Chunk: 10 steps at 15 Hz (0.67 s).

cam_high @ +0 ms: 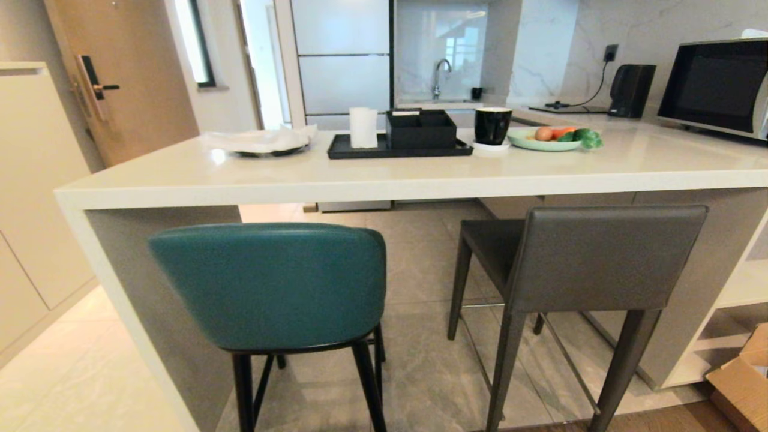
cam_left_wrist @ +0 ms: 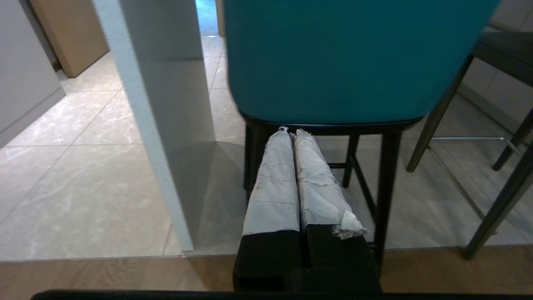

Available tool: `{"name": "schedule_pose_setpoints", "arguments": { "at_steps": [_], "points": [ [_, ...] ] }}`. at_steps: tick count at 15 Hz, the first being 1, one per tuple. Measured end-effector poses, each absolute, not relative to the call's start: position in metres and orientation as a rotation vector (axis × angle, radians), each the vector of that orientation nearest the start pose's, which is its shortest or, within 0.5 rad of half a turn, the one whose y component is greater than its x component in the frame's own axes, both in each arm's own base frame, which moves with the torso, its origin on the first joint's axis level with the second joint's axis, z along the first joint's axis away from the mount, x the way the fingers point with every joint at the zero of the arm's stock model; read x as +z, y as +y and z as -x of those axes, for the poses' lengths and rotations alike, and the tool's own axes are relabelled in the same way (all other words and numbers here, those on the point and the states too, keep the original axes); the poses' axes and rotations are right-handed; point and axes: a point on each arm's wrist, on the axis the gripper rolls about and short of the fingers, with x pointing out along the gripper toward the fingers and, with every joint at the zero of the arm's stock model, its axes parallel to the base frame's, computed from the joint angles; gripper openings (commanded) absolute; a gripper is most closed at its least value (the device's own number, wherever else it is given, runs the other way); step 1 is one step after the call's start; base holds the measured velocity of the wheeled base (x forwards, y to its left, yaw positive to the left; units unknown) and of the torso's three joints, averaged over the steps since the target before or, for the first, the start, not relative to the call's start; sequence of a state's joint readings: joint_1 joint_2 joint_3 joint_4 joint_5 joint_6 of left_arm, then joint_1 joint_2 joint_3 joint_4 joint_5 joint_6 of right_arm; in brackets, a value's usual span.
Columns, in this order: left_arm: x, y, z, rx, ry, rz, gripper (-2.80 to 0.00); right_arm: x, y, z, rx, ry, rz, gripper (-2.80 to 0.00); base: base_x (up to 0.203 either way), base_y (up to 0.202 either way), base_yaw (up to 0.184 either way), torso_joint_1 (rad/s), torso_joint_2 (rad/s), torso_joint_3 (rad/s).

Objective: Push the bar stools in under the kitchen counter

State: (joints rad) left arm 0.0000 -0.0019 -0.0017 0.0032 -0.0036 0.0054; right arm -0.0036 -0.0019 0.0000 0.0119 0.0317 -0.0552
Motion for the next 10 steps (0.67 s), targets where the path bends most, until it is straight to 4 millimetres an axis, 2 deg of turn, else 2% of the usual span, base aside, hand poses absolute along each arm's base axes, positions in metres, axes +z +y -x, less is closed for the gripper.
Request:
{"name": "schedule_pose_setpoints", "arguments": {
  "at_steps": [3, 5, 10],
  "points": [
    [0.0756, -0.0001, 0.0231, -0.005, 0.000, -0.005, -2.80, 0.0742, 0.0008, 0.0230, 0.029, 0.009, 0.055, -2.80, 0.000, -0.148, 0.002, 0.001, 0.00, 0.003],
    [0.0756, -0.0001, 0.0231, -0.005, -0.001, -0.004, -2.80, 0.0742, 0.0008, 0.0230, 0.028, 0.009, 0.054, -2.80, 0.000, 0.000, 0.000, -0.044, 0.17, 0.112],
    [0.0755, -0.0001, 0.0230, -0.005, 0.001, -0.004, -2.80, 0.0742, 0.0008, 0.0230, 0.027, 0.009, 0.053, -2.80, 0.000, 0.000, 0.000, -0.092, 0.33, 0.234]
  ]
}}
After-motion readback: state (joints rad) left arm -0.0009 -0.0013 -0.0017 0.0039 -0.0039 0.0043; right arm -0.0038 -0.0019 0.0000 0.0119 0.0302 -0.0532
